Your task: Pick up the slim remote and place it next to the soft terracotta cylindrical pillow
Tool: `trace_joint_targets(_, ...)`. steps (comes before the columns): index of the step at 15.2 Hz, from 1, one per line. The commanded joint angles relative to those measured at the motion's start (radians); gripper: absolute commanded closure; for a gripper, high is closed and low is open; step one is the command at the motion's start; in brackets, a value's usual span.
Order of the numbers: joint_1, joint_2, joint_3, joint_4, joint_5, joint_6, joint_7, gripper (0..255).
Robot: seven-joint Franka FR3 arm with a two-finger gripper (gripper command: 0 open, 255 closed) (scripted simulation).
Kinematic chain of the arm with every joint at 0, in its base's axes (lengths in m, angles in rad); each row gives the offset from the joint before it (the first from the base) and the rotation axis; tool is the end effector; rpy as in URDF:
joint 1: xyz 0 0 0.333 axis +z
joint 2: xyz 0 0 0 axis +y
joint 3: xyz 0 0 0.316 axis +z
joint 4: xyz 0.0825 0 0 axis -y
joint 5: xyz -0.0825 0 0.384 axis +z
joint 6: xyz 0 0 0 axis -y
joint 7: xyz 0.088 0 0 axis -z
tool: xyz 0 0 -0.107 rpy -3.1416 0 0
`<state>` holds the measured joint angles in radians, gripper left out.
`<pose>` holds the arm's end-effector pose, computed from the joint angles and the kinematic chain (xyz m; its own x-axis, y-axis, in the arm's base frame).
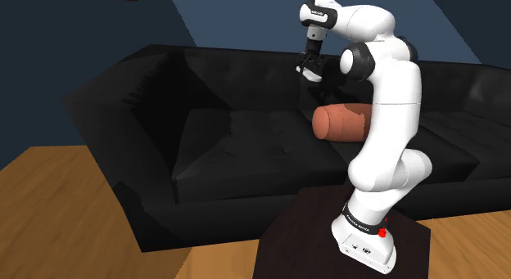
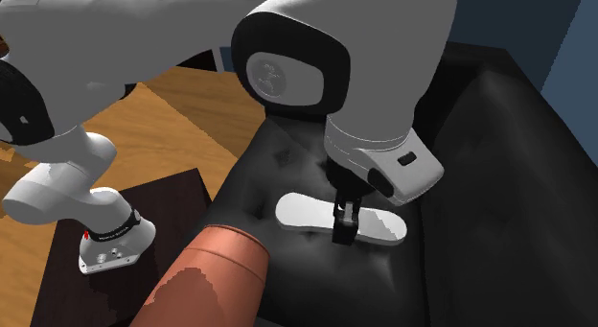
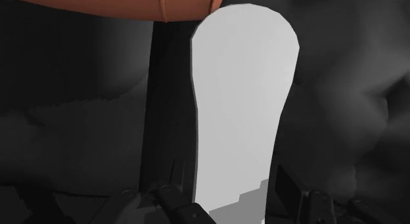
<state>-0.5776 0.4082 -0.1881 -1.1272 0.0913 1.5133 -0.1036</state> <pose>0.5066 -0.4333 0.5807 0.8003 -0.5995 -0.0139 -0.5996 -0.8001 -0.0185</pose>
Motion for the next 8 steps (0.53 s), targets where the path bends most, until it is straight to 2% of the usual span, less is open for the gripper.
trace_joint_targets(1,-0.039,0.043,-0.010,0.063,0.011,-0.020,-0.044,255)
trace_joint_targets(2,-0.074,0.091,-0.018,0.138,0.023,-0.049,-0.078,255)
trace_joint_targets(8,-0.061,0.050,-0.018,-0.011,0.015,0.058,-0.080,255)
